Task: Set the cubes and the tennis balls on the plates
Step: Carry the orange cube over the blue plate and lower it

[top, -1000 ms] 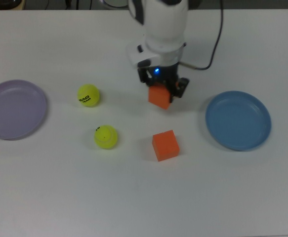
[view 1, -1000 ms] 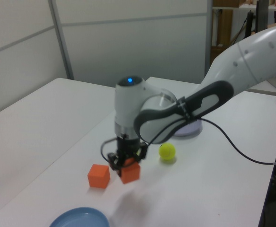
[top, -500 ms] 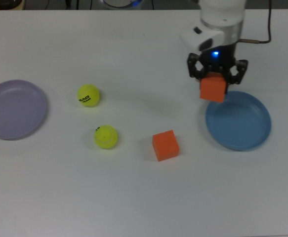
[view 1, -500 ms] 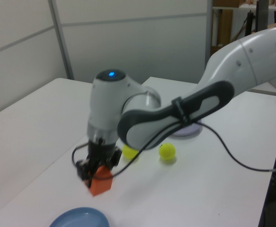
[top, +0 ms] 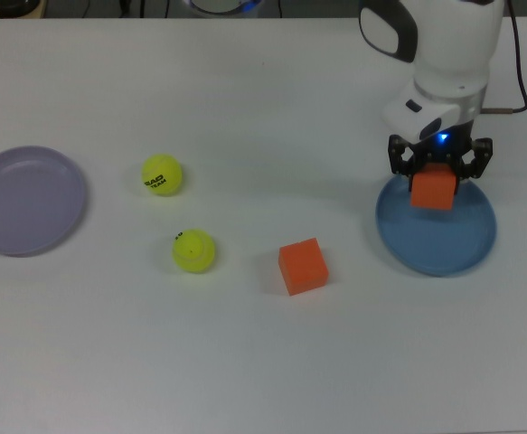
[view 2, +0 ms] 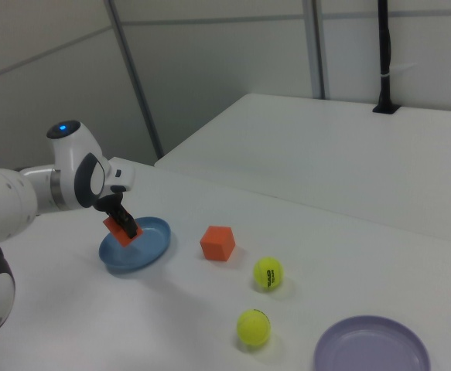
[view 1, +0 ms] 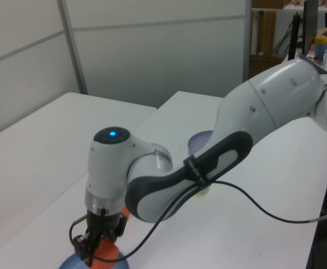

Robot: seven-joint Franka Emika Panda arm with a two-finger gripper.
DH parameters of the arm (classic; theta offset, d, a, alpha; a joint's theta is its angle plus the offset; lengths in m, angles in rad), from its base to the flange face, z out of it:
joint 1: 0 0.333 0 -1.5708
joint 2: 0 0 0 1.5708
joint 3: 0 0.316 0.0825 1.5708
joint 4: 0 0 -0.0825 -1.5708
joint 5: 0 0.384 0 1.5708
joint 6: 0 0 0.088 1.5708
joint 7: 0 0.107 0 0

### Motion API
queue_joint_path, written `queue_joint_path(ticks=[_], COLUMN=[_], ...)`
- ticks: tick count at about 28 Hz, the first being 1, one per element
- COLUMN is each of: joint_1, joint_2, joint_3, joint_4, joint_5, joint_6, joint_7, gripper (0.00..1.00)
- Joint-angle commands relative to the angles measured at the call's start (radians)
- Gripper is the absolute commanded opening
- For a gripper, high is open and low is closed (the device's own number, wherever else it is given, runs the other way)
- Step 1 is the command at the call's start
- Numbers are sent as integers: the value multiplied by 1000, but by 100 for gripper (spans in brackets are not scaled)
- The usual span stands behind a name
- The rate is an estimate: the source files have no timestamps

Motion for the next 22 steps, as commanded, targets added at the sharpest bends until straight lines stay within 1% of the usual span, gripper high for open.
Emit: queue_joint_path(ticks=[1, 4, 7, 8, 9, 10, 11, 17, 19, 22], joint_1=[31, 54, 66, 66, 66, 68, 69, 69, 69, 68], joint_2=[48, 61, 66, 74, 75, 77, 78, 77, 75, 72], joint_3=[-24, -50, -58, -58, -58, -58, -58, -58, -58, -61], joint_4=[32, 32, 32, 32, 32, 32, 32, 32, 45, 71], joint_5=[-37, -54, -56, -57, -59, -57, -57, -53, -53, -51], joint_6=[46, 69, 74, 76, 76, 76, 76, 76, 76, 74], joint_7=[18, 44, 46, 46, 46, 47, 49, 66, 99, 113], gripper=[0, 0, 0, 18, 44, 81, 100, 100, 100, 100])
